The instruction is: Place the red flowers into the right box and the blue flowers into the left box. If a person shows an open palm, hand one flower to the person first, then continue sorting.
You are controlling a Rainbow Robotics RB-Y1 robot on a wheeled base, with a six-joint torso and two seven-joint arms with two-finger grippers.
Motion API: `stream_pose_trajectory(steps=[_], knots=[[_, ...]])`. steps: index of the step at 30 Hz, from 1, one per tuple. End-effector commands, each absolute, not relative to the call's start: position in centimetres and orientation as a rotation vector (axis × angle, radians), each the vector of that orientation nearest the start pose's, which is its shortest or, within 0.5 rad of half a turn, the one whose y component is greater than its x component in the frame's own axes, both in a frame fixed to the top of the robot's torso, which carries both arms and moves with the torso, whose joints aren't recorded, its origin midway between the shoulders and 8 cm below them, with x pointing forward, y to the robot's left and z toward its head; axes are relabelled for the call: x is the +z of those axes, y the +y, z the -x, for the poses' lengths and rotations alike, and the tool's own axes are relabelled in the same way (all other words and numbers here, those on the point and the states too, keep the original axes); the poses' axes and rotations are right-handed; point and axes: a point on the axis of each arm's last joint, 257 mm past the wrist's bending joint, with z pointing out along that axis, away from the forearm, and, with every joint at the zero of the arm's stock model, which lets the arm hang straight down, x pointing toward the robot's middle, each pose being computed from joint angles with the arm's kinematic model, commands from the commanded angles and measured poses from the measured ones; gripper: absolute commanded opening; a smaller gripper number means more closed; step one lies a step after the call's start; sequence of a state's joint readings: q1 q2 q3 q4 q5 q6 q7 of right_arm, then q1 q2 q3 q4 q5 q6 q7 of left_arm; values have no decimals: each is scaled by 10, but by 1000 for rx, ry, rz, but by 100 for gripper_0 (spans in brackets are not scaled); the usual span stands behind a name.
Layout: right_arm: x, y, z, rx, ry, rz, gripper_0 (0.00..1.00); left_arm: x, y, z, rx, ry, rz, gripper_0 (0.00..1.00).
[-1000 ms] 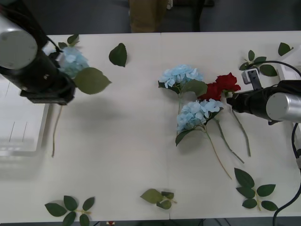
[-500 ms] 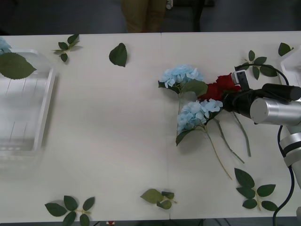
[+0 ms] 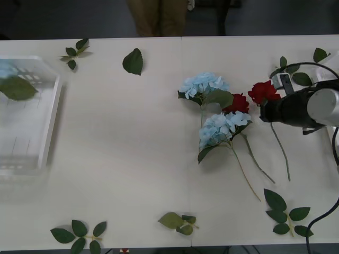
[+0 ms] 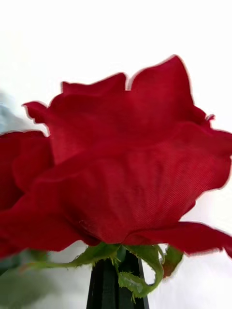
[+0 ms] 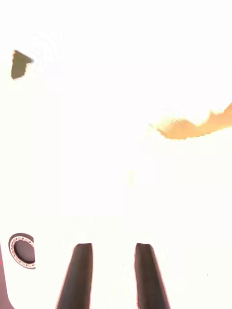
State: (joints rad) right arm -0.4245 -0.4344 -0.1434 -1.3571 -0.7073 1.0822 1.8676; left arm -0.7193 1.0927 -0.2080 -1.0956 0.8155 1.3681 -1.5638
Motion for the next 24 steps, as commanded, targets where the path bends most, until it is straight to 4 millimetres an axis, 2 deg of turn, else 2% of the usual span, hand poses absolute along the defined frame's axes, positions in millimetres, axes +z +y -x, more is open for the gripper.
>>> stream_pose_trajectory(steps=[1,5,9,11,13,14,15,17,19,20,21,24], knots=[[-181,-342,-568,209,2252,222,0,-138,555,-526,377,2626,122,100],[-136,-369,-557,224,2229,191,0,-139,553,-526,367,2630,116,100],[-91,-407,-559,134,2177,173,0,-140,551,-524,367,2639,105,100],[-78,-426,-561,66,2160,168,0,-139,550,-525,369,2640,92,100],[-66,-453,-561,-55,2152,165,0,-138,545,-523,365,2649,72,100],[-63,-465,-561,-105,2153,160,0,-138,541,-523,358,2653,57,100],[-60,-482,-561,-167,2154,146,0,-138,528,-525,334,2657,25,100],[-62,-508,-561,-249,2161,117,0,-137,506,-529,272,2657,-23,100],[-78,-539,-559,-326,2185,61,0,-133,475,-535,195,2643,-95,100],[-82,-547,-559,-348,2188,46,0,-133,466,-536,172,2642,-115,100],[-97,-567,-558,-399,2200,20,0,-130,447,-538,127,2631,-159,100],[-122,-601,-557,-500,2206,-14,0,-127,408,-543,39,2604,-250,100]])
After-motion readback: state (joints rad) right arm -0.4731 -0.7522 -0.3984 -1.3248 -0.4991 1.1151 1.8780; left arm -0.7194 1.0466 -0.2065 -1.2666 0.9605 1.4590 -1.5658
